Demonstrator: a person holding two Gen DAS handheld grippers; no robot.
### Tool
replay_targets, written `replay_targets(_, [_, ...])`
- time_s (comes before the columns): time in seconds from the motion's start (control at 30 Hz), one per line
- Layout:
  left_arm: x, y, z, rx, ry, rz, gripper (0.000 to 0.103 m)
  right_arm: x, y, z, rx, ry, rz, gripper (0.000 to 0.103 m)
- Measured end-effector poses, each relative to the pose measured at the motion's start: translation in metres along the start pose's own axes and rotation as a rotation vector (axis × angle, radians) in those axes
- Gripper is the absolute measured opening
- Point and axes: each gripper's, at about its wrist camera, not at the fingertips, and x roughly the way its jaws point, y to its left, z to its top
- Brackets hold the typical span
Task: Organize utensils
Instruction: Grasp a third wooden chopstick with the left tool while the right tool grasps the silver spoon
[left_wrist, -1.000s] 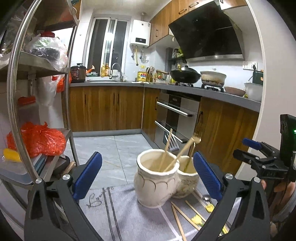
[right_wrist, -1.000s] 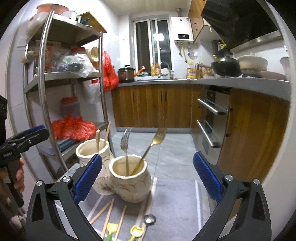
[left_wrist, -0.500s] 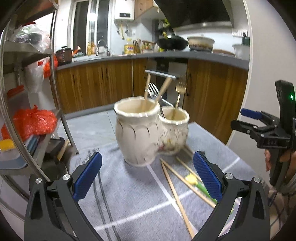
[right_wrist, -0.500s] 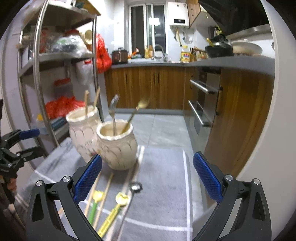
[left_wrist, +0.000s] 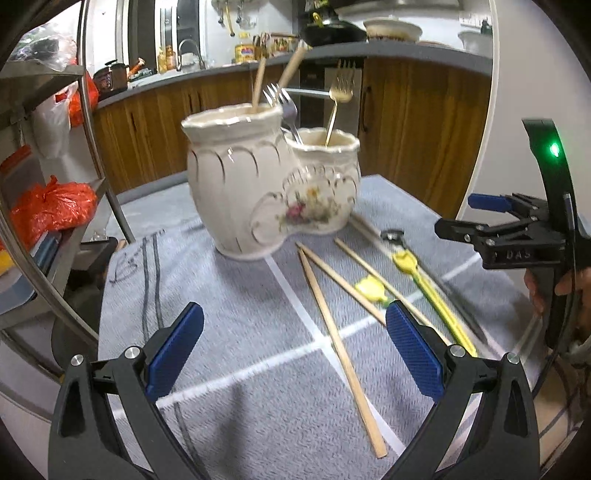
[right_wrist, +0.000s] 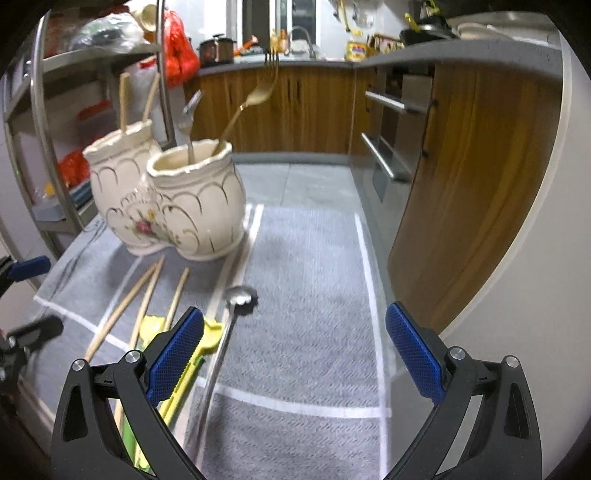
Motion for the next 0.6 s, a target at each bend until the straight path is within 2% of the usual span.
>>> replay_targets(0.17, [0.01, -0.005, -0.006, 0.006, 0.052, 0.015, 0.097, 0.016, 0.008, -0.001, 0.002, 0.057, 0.006, 0.098])
replay_targets(0.3, [0.012, -0.008, -0.01, 0.012, 0.073, 0.022, 0.097, 0.023, 0.014, 0.001, 0.006, 0.074, 0.027, 0.093])
replay_targets(0.33, [0.012, -0.008, -0.01, 0.011, 0.076, 0.022, 0.096, 0.025, 0.015, 0.002, 0.007, 0.077, 0.033, 0.089])
replay_targets(0.4, [0.014, -0.009, -0.011, 0.009, 0.085, 0.015, 0.094, 0.029, 0.018, 0.004, 0.01, 0.092, 0.031, 0.071])
replay_targets(0.6, [0.016, -0.014, -0.015, 0.041, 0.111, -0.003, 0.072, 0.039, 0.022, 0.008, 0.037, 0.125, 0.07, 0.038])
